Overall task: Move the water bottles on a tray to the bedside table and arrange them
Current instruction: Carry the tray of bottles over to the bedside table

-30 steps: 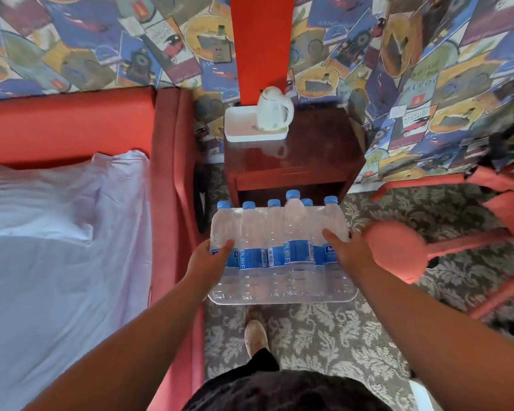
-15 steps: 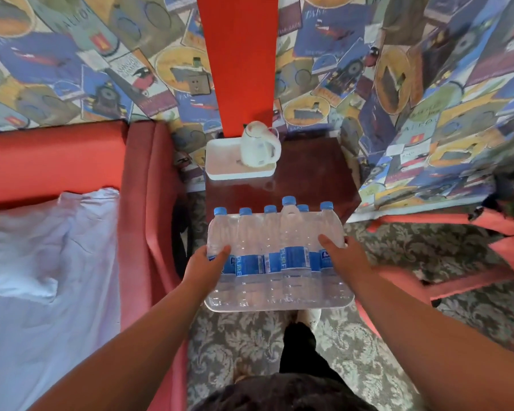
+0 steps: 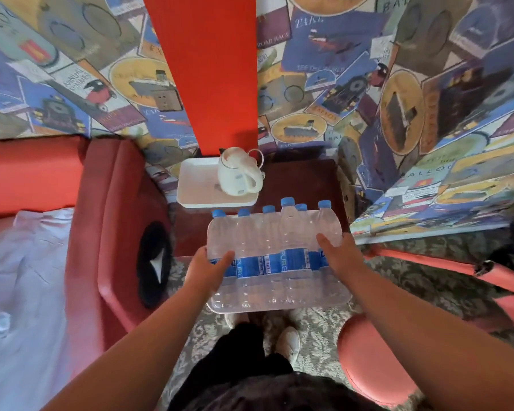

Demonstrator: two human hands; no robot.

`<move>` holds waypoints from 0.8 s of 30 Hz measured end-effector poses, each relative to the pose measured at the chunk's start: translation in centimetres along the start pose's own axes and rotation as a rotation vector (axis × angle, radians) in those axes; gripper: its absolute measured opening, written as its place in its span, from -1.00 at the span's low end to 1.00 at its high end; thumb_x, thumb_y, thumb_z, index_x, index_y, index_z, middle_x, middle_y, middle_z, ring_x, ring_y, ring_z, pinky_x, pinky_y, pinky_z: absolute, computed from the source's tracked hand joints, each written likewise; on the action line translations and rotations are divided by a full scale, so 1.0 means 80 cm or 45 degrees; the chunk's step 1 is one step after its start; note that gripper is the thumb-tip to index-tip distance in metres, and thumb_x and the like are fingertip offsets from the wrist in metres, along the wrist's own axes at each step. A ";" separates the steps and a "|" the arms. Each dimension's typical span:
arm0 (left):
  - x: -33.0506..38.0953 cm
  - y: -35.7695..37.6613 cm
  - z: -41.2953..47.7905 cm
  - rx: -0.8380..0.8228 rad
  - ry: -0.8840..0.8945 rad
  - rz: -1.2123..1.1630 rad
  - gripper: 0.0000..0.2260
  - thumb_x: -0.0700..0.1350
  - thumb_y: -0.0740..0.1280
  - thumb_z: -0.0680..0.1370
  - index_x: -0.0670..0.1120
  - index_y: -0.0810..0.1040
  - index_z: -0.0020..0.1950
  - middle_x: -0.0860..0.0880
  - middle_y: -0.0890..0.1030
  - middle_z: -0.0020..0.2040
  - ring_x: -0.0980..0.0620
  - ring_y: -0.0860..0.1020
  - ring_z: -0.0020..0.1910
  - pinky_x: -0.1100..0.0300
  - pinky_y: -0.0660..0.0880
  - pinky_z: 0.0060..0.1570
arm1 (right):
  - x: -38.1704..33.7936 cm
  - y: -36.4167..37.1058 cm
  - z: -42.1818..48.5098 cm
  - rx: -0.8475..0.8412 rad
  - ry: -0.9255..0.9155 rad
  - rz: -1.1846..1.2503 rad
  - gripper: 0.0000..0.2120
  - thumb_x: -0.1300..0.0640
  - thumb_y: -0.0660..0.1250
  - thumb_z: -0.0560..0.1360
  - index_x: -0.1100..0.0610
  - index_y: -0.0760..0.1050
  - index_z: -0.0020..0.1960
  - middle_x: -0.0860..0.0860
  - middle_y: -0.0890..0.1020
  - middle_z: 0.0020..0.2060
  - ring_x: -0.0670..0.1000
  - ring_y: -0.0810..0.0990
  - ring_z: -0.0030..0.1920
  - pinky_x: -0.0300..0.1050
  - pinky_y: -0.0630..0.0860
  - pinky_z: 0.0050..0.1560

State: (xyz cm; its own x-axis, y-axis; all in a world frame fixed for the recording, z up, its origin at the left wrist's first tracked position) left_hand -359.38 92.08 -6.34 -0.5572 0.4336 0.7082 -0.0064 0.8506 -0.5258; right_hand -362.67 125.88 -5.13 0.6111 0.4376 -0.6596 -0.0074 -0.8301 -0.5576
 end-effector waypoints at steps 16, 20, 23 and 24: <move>0.122 0.110 0.190 -0.178 -0.039 0.071 -0.56 0.18 0.45 0.48 -0.01 0.38 0.19 0.16 0.55 -0.09 0.22 0.54 -0.17 0.28 0.38 -0.34 | -0.057 -0.050 0.214 0.070 0.202 -0.105 -0.36 -0.32 0.37 0.43 0.08 0.42 0.34 0.00 0.56 -0.01 0.10 0.53 -0.05 -0.04 0.41 -0.04; 0.134 0.149 0.217 -0.225 -0.096 0.072 -0.51 0.16 0.48 0.44 -0.05 0.40 0.23 0.12 0.58 -0.06 0.17 0.57 -0.15 0.22 0.45 -0.30 | -0.043 -0.063 0.261 0.041 0.264 -0.112 -0.37 -0.31 0.38 0.43 0.08 0.42 0.32 0.01 0.58 -0.02 0.12 0.55 -0.06 -0.03 0.45 -0.02; 0.140 0.177 0.238 -0.211 -0.153 0.086 -0.48 0.14 0.49 0.40 -0.02 0.37 0.22 0.10 0.59 -0.05 0.13 0.59 -0.15 0.13 0.54 -0.19 | -0.031 -0.066 0.298 0.002 0.270 -0.065 -0.36 -0.28 0.40 0.40 0.07 0.44 0.35 0.08 0.66 0.08 0.18 0.62 0.04 0.11 0.55 0.13; 0.140 0.187 0.246 -0.214 -0.181 0.082 -0.47 0.14 0.50 0.38 -0.01 0.36 0.20 0.09 0.59 -0.06 0.11 0.60 -0.16 0.11 0.56 -0.17 | -0.028 -0.065 0.310 -0.007 0.276 -0.060 -0.33 -0.29 0.40 0.37 0.07 0.45 0.34 0.08 0.66 0.08 0.18 0.63 0.05 0.13 0.56 0.15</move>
State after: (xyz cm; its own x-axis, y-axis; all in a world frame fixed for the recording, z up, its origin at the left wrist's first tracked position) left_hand -382.04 103.80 -15.51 -0.6633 0.4525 0.5961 0.1645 0.8652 -0.4737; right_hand -383.64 137.79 -13.25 0.7668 0.3915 -0.5087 0.0292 -0.8129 -0.5817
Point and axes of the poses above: each hand's wrist, its own z-axis towards the middle knuckle, its own y-axis out of the palm, x = y × z, the point moved 3 cm from there along z, towards the middle knuckle
